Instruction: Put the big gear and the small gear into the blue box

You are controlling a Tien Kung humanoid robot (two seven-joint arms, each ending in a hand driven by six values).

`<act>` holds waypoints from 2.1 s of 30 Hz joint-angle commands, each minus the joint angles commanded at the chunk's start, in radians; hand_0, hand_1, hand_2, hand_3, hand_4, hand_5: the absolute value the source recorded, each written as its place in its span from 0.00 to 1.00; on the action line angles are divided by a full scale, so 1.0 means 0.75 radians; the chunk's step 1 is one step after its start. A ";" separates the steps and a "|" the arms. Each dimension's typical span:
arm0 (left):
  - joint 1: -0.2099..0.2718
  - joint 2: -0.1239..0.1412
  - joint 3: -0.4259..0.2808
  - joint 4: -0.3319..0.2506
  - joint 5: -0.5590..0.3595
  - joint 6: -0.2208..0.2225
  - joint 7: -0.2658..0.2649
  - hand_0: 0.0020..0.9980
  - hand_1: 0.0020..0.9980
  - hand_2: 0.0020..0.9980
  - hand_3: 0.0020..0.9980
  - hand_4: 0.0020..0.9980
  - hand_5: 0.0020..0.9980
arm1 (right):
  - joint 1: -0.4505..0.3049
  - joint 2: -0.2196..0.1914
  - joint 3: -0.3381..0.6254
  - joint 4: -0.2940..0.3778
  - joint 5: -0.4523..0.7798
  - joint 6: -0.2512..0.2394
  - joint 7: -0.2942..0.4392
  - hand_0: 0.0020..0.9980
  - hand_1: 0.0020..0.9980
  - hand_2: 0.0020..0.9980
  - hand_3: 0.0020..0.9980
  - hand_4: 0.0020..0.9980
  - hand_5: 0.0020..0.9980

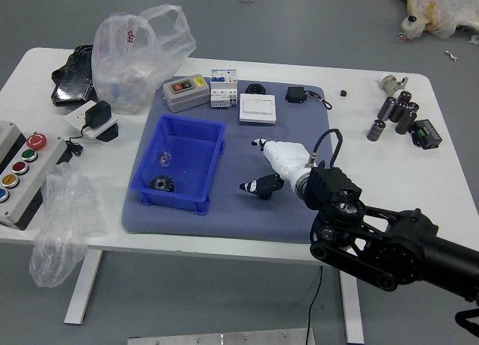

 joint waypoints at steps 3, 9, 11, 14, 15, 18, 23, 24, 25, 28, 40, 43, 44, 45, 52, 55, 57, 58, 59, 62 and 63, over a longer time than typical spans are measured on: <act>-0.001 0.000 0.000 0.000 -0.001 0.000 0.000 0.67 0.65 0.64 0.77 0.78 0.78 | -0.014 -0.019 0.009 0.017 -0.006 0.016 0.000 0.18 0.32 0.82 0.86 0.97 0.48; 0.000 -0.001 -0.001 0.000 -0.001 0.001 0.000 0.67 0.65 0.64 0.77 0.78 0.78 | -0.043 -0.045 0.009 0.030 0.003 0.034 0.000 0.18 0.32 0.78 0.84 0.95 0.44; 0.001 -0.001 -0.002 0.000 0.000 0.001 0.000 0.67 0.65 0.64 0.77 0.78 0.78 | -0.048 -0.050 0.005 0.033 0.005 0.036 0.000 0.18 0.32 0.76 0.82 0.89 0.26; 0.000 -0.001 -0.004 0.000 0.005 0.000 0.001 0.67 0.65 0.64 0.77 0.78 0.78 | -0.051 -0.053 -0.002 0.036 0.008 0.035 0.000 0.18 0.32 0.76 0.82 0.89 0.26; 0.000 -0.001 -0.004 0.000 0.006 0.000 0.002 0.67 0.65 0.64 0.77 0.78 0.78 | -0.051 -0.053 -0.005 0.036 0.010 0.035 0.000 0.18 0.32 0.76 0.82 0.89 0.26; 0.000 -0.002 -0.005 0.000 0.008 0.000 0.002 0.67 0.65 0.64 0.77 0.78 0.78 | -0.050 -0.054 -0.014 0.034 0.019 0.034 0.000 0.18 0.31 0.69 0.76 0.83 0.21; -0.001 -0.002 -0.004 0.000 0.005 0.000 0.000 0.67 0.65 0.64 0.77 0.78 0.78 | -0.049 -0.053 -0.033 0.023 0.033 0.036 0.000 0.18 0.31 0.56 0.64 0.63 0.07; -0.001 -0.002 -0.003 0.000 0.004 0.000 -0.001 0.67 0.65 0.64 0.77 0.78 0.78 | -0.049 -0.053 -0.036 0.021 0.034 0.034 0.000 0.18 0.31 0.56 0.64 0.63 0.07; -0.001 -0.002 -0.003 0.000 0.003 0.000 -0.001 0.67 0.65 0.64 0.77 0.78 0.78 | -0.048 -0.053 -0.038 0.020 0.035 0.032 0.000 0.18 0.31 0.56 0.64 0.63 0.07; -0.002 -0.001 -0.001 0.000 0.001 0.000 -0.002 0.67 0.65 0.64 0.77 0.78 0.78 | -0.047 -0.053 -0.044 0.018 0.036 0.017 0.000 0.18 0.31 0.56 0.64 0.63 0.07; -0.001 -0.001 0.002 -0.001 -0.011 0.010 -0.027 0.66 0.64 0.64 0.76 0.78 0.78 | -0.039 -0.052 -0.065 0.014 0.062 -0.026 0.000 0.17 0.28 0.41 0.40 0.53 0.01; -0.001 -0.001 0.000 -0.001 -0.009 0.009 -0.026 0.66 0.64 0.64 0.77 0.78 0.78 | -0.039 -0.051 -0.065 0.012 0.066 -0.038 0.000 0.17 0.29 0.41 0.38 0.53 0.03; -0.001 -0.001 0.000 -0.001 -0.009 0.009 -0.026 0.66 0.64 0.64 0.77 0.78 0.78 | -0.038 -0.051 -0.065 0.012 0.066 -0.041 0.000 0.17 0.29 0.41 0.38 0.53 0.03; -0.001 -0.001 -0.001 -0.001 -0.008 0.009 -0.026 0.66 0.64 0.64 0.77 0.78 0.78 | -0.037 -0.051 -0.065 0.011 0.066 -0.045 0.000 0.17 0.29 0.41 0.38 0.53 0.03; -0.002 -0.001 -0.005 -0.001 -0.004 0.009 -0.023 0.66 0.64 0.64 0.76 0.78 0.78 | -0.004 -0.065 -0.048 0.011 0.069 -0.050 0.000 0.17 0.28 0.41 0.37 0.54 0.05; -0.001 -0.001 -0.007 -0.001 0.000 0.009 -0.022 0.66 0.64 0.64 0.76 0.78 0.78 | 0.033 -0.068 -0.026 0.010 0.067 -0.048 0.000 0.17 0.29 0.41 0.36 0.55 0.06; -0.001 -0.001 -0.009 -0.002 0.003 0.009 -0.020 0.66 0.64 0.64 0.76 0.78 0.78 | 0.060 -0.057 -0.014 0.005 0.053 -0.045 0.000 0.17 0.29 0.41 0.36 0.55 0.06; -0.001 -0.001 -0.010 -0.002 0.005 0.009 -0.019 0.66 0.64 0.64 0.76 0.78 0.78 | 0.073 -0.049 -0.009 0.002 0.044 -0.042 0.000 0.17 0.29 0.41 0.36 0.55 0.06; -0.002 -0.001 -0.011 -0.002 0.007 0.009 -0.017 0.66 0.64 0.64 0.76 0.78 0.78 | 0.092 -0.035 -0.009 -0.001 0.035 -0.040 0.000 0.17 0.29 0.40 0.36 0.56 0.08; -0.002 -0.002 -0.015 -0.003 0.015 0.008 -0.014 0.66 0.64 0.64 0.76 0.78 0.78 | 0.150 0.016 -0.024 -0.011 0.014 -0.038 0.000 0.17 0.29 0.40 0.36 0.56 0.08; -0.003 -0.002 -0.017 -0.003 0.018 0.008 -0.013 0.66 0.64 0.64 0.76 0.78 0.78 | 0.169 0.037 -0.034 -0.016 0.009 -0.041 0.000 0.17 0.29 0.40 0.36 0.56 0.08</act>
